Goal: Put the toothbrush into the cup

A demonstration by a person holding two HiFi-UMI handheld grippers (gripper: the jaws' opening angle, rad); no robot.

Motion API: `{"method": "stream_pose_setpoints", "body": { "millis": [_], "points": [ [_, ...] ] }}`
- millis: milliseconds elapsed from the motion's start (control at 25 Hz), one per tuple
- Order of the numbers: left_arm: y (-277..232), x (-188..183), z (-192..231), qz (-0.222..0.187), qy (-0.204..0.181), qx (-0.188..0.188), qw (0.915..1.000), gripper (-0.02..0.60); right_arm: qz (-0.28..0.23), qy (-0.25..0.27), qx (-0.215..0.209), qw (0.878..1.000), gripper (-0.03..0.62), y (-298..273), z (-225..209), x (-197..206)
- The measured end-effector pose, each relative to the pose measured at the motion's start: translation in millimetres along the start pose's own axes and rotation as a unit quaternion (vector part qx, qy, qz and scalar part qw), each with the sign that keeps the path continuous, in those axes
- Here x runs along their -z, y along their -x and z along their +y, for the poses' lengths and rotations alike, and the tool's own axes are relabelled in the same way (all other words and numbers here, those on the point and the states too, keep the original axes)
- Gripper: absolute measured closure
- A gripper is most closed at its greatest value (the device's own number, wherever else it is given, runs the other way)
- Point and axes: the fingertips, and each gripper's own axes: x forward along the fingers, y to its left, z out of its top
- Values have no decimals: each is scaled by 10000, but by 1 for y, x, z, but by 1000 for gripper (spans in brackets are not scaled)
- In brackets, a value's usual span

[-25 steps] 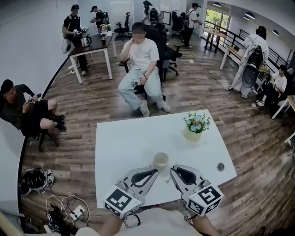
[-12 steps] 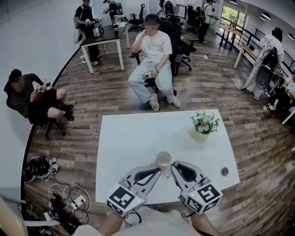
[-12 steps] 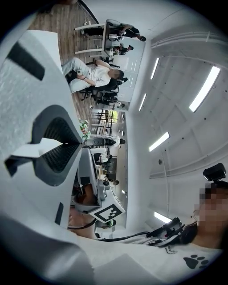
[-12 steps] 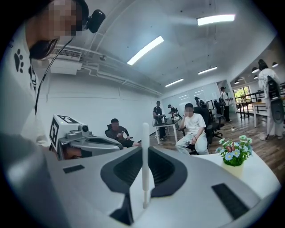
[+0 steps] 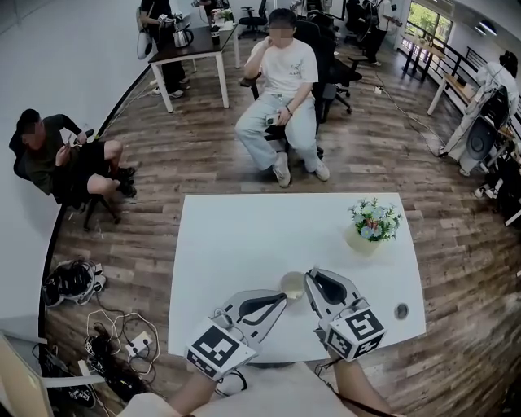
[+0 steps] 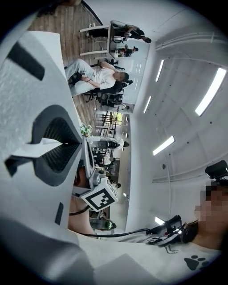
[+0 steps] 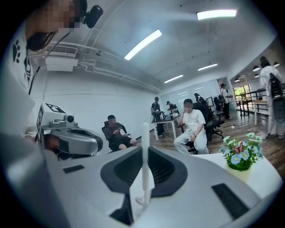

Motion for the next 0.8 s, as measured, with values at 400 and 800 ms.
{"method": "stream_pose_setpoints", "body": {
  "millis": [400, 800],
  "points": [
    [-7, 12, 26, 163, 240, -108, 9995, 575, 378, -123, -8, 9992, 545, -38, -21, 28],
    [-14, 23, 45, 302, 427, -114, 9986, 575, 1025, -229, -12, 9945, 545, -65, -34, 85]
  ]
}}
